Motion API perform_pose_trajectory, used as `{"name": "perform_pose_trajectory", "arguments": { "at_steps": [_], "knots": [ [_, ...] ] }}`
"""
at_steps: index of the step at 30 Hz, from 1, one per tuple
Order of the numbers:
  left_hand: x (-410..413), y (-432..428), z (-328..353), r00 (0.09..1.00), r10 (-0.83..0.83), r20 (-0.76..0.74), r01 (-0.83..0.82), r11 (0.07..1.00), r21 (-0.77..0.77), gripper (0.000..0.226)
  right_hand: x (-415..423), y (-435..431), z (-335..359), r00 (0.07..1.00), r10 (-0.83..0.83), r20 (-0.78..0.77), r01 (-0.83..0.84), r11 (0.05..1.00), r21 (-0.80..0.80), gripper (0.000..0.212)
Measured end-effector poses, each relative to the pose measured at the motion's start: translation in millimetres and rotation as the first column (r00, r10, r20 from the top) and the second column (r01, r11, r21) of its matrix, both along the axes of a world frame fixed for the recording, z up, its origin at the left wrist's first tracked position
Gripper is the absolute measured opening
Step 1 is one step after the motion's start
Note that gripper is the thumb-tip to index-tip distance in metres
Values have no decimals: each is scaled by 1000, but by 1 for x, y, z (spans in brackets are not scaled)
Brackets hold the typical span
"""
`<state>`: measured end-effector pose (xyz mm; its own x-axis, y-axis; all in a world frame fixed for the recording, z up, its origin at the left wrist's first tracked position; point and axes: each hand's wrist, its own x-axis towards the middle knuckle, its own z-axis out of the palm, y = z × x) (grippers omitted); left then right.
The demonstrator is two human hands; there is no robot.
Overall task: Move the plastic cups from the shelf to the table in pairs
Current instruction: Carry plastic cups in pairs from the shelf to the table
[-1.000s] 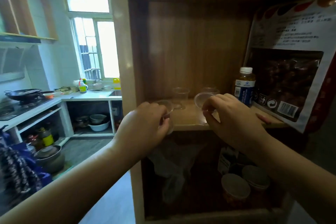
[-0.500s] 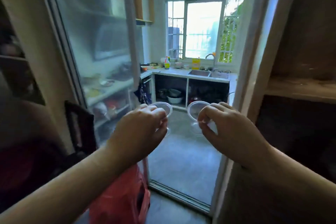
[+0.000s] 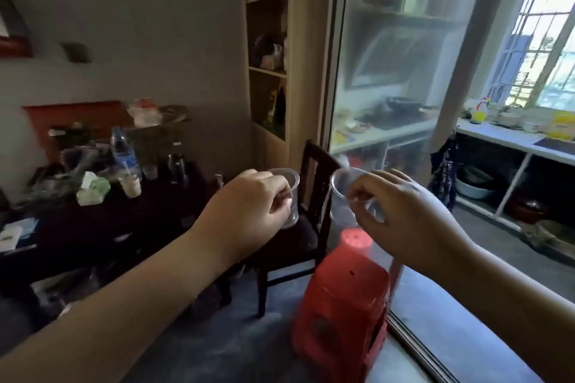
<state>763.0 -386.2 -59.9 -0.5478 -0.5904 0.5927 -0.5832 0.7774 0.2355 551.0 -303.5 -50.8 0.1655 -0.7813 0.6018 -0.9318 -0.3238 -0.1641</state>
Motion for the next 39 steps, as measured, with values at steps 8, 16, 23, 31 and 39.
{"name": "perform_pose_trajectory", "arguments": {
  "at_steps": [8, 16, 23, 31, 39],
  "knots": [
    [40, -66, -31, 977, 210, 24, -211, 977, 35, 11, 27, -109, -27, 993, 119, -27, -117, 991, 60, 3],
    [41, -162, -53, 938, 342, 57, -346, 930, 125, 14, 7, -229, -56, 968, 249, 45, -253, 957, 145, 8],
    [32, -233, -78, 903, 424, 74, -430, 891, 147, 13, -12, -326, -78, 945, 324, 35, -324, 924, 205, 2],
    [93, -293, -99, 843, 531, 89, -538, 830, 146, 10, 69, -428, -99, 872, 487, 56, -482, 832, 274, 7],
    [193, -379, -126, 833, 544, 100, -553, 822, 136, 5, 178, -528, -133, 841, 533, 92, -531, 780, 331, 15]
  ]
}}
